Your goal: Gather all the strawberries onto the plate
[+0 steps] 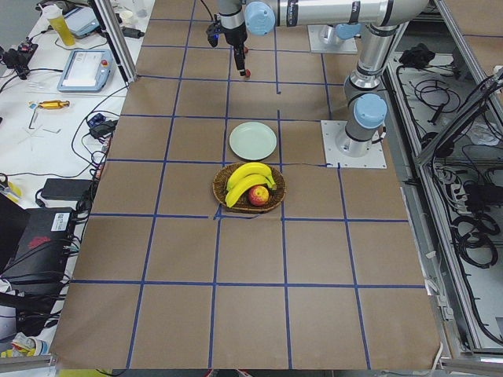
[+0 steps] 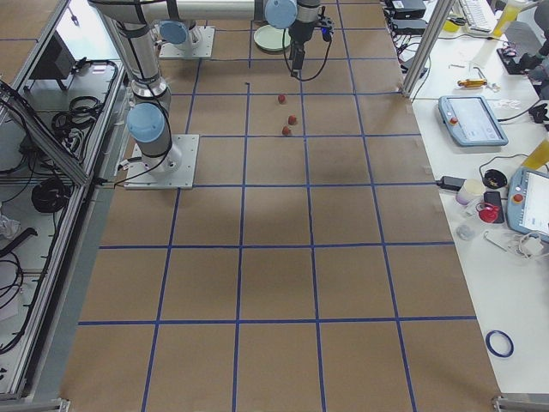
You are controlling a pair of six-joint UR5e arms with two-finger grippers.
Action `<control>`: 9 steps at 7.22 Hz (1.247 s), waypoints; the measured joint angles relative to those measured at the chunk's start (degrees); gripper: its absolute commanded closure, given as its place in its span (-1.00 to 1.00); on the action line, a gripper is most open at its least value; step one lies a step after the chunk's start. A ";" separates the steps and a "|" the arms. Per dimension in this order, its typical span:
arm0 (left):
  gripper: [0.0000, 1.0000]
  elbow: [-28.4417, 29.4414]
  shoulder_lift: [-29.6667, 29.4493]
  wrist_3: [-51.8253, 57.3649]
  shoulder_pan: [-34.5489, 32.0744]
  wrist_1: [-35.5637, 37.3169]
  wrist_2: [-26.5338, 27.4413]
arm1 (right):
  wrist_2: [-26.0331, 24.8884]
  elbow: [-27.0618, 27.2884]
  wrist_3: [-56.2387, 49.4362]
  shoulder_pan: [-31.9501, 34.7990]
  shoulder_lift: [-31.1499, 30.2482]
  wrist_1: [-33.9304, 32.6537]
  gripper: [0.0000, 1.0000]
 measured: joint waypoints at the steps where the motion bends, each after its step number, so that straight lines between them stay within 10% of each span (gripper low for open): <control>1: -1.00 0.10 0.51 0.00 0.03 -0.11 0.17 | -0.02 0.01 -0.01 0.03 -0.03 0.04 -1.00; 9: -1.00 1.22 1.67 0.97 0.65 0.77 0.58 | -0.77 -1.73 -0.07 -0.28 0.16 -0.16 -1.00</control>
